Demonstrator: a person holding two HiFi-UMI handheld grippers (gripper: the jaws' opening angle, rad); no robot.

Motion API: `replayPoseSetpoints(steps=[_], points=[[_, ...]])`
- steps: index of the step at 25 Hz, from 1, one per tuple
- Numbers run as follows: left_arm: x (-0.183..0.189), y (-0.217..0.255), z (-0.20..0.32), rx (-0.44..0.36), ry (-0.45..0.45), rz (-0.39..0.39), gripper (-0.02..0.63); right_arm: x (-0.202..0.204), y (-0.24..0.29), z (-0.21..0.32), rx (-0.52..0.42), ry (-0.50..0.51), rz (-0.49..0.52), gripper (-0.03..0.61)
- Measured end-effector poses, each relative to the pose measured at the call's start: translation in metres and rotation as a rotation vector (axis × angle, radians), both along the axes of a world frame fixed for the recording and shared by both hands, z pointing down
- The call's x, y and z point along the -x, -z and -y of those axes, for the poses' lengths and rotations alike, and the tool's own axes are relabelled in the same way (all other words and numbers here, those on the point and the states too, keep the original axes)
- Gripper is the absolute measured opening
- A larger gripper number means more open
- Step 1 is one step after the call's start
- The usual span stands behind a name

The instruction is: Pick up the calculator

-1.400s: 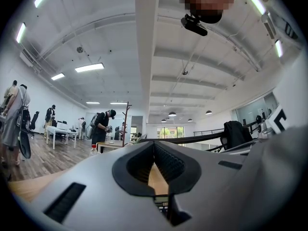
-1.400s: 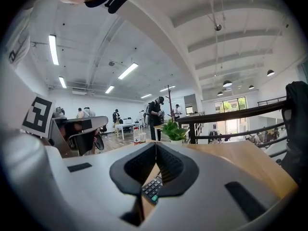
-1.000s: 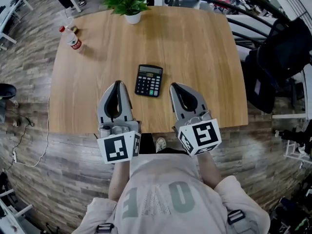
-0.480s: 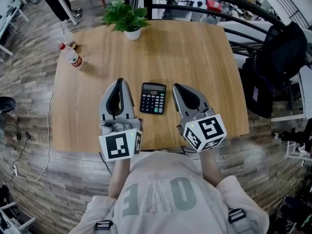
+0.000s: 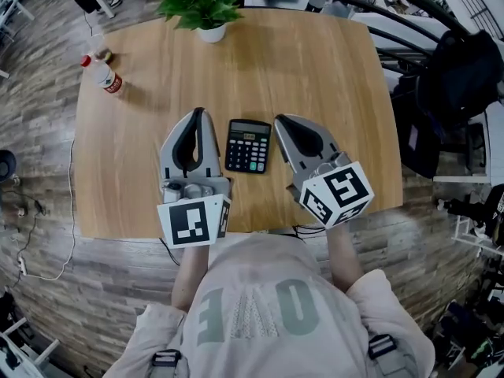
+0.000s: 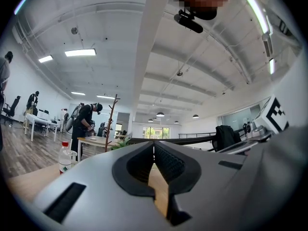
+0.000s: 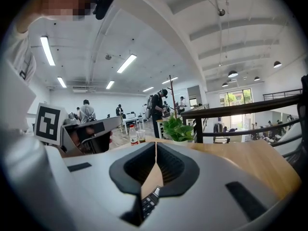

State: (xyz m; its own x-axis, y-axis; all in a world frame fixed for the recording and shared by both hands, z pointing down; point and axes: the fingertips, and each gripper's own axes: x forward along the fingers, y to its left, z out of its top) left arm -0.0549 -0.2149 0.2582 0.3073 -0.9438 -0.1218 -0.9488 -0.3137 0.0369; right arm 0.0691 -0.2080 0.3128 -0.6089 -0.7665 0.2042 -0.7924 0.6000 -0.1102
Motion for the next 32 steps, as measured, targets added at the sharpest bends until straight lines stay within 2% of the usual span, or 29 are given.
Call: replayPoseSetpoints(steps=[2, 3, 4, 7, 10, 12, 14, 18, 20, 24, 27, 32], points=[[0.002, -0.005, 0.007, 0.014, 0.003, -0.002, 0.009, 0.004, 0.004, 0.013, 0.002, 0.049, 0.023, 0.042], [0.003, -0.007, 0.010, 0.018, 0.005, -0.001, 0.009, 0.006, 0.006, 0.020, 0.007, 0.065, 0.050, 0.176], [0.005, -0.009, 0.012, 0.022, 0.006, 0.001, 0.009, 0.006, 0.009, 0.027, 0.015, 0.076, 0.077, 0.274], [0.010, -0.013, 0.016, 0.030, 0.015, 0.017, 0.009, 0.002, 0.017, 0.048, 0.034, 0.104, 0.107, 0.311], [0.017, -0.019, 0.024, 0.049, 0.035, 0.019, 0.009, 0.002, 0.014, 0.071, 0.106, 0.200, 0.092, 0.357], [0.024, -0.026, 0.032, 0.061, 0.049, 0.015, 0.009, 0.010, -0.002, 0.087, 0.194, 0.294, 0.041, 0.368], [0.028, -0.033, 0.037, 0.076, 0.058, 0.009, 0.009, 0.020, -0.031, 0.093, 0.304, 0.421, -0.058, 0.368], [0.030, -0.054, 0.045, 0.145, 0.064, -0.006, 0.009, 0.035, -0.107, 0.067, 0.618, 0.783, -0.255, 0.365], [0.032, -0.060, 0.052, 0.162, 0.070, -0.014, 0.009, 0.036, -0.141, 0.054, 0.750, 0.915, -0.326, 0.365], [0.037, -0.070, 0.062, 0.175, 0.088, -0.008, 0.009, 0.026, -0.194, 0.050, 0.926, 1.017, -0.431, 0.365], [0.040, -0.085, 0.068, 0.206, 0.105, -0.019, 0.009, 0.021, -0.210, 0.041, 1.078, 1.101, -0.429, 0.364], [0.044, -0.100, 0.076, 0.228, 0.139, -0.036, 0.009, 0.028, -0.214, 0.026, 1.253, 1.273, -0.423, 0.364]])
